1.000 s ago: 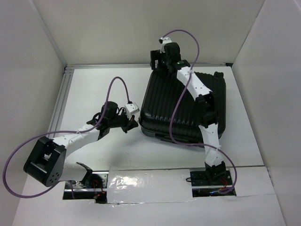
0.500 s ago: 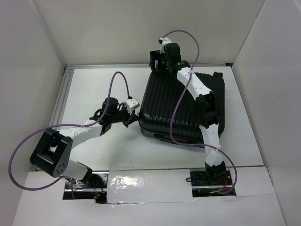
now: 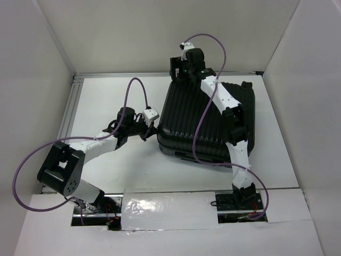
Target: Pack the luggage
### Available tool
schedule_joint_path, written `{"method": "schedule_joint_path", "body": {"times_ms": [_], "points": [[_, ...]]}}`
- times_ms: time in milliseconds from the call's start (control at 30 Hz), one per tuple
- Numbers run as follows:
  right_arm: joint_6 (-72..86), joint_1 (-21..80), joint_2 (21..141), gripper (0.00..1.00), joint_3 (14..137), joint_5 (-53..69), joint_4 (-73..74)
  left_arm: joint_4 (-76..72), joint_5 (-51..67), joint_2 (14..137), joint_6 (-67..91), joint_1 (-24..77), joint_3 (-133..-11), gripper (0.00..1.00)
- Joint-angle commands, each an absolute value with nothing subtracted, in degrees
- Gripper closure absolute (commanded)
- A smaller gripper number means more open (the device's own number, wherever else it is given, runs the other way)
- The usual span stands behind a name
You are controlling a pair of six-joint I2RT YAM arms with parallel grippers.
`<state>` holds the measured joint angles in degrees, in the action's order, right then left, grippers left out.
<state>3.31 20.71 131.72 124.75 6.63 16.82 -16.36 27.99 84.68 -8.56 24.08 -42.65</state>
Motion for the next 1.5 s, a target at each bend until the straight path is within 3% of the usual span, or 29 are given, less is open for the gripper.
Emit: {"method": "schedule_joint_path", "body": {"times_ms": [0, 333, 467, 500, 533, 567, 600, 633, 700, 767, 833, 900, 1000, 1200, 1467], "points": [[4.4, 25.0, 133.1, 0.06, 126.7, 13.8, 28.6, -27.6, 20.0, 87.5, -9.4, 21.9, -47.3, 1.00], [4.4, 25.0, 131.3, 0.06, 126.1, 10.3, 29.1, -22.4, 21.4, 90.6, -8.3, 21.9, -55.3, 1.00], [4.4, 23.6, 131.3, 0.00, 131.1, 5.5, 32.1, -18.1, 24.3, 90.0, -6.9, 21.9, -56.7, 0.98], [4.4, 22.9, 131.3, 0.00, 135.8, 4.7, 34.3, -17.4, 25.9, 89.5, -6.9, 21.9, -56.1, 0.94], [4.4, 21.5, 131.3, 0.00, 141.5, 3.1, 36.8, -18.2, 26.4, 88.1, -6.9, 21.9, -54.4, 0.78], [4.4, 20.7, 131.3, 0.00, 141.6, 2.5, 36.8, -18.2, 26.5, 88.1, -6.9, 21.9, -54.4, 0.78], [5.0, 19.8, 131.3, 0.00, 143.6, 1.9, 37.5, -18.2, 26.5, 86.7, -6.9, 21.9, -52.9, 0.59], [5.5, 18.9, 130.4, 0.00, 144.8, 1.9, 37.5, -18.7, 25.4, 86.0, -6.3, 21.9, -52.9, 0.51], [5.5, 16.4, 126.1, 0.00, 143.8, 1.1, 36.2, -17.5, 22.3, 84.1, -6.3, 21.9, -52.4, 0.43], [6.1, 14.3, 120.7, 0.00, 140.9, -1.1, 34.1, -15.0, 20.2, 82.9, -6.3, 21.9, -53.8, 0.21], [6.1, 13.0, 118.0, 0.00, 140.2, -1.1, 34.1, -13.2, 17.6, 81.1, -4.9, 21.2, -56.2, 0.13], [5.5, 12.4, 114.5, 0.00, 139.7, -4.0, 35.4, -10.6, 14.1, 80.6, -3.3, 19.7, -59.1, 0.12], [5.0, 12.4, 108.4, 0.00, 134.8, -10.0, 37.3, -6.1, 9.5, 79.0, 0.6, 18.2, -63.3, 0.07], [6.1, 12.4, 94.3, 0.00, 113.6, -16.1, 38.4, 2.8, 8.2, 78.3, 10.2, 14.3, -70.9, 0.05], [6.3, 12.4, 69.5, 0.00, 84.2, -19.6, 30.6, -3.6, 9.7, 72.0, 21.0, 9.4, -62.8, 0.02]]}}
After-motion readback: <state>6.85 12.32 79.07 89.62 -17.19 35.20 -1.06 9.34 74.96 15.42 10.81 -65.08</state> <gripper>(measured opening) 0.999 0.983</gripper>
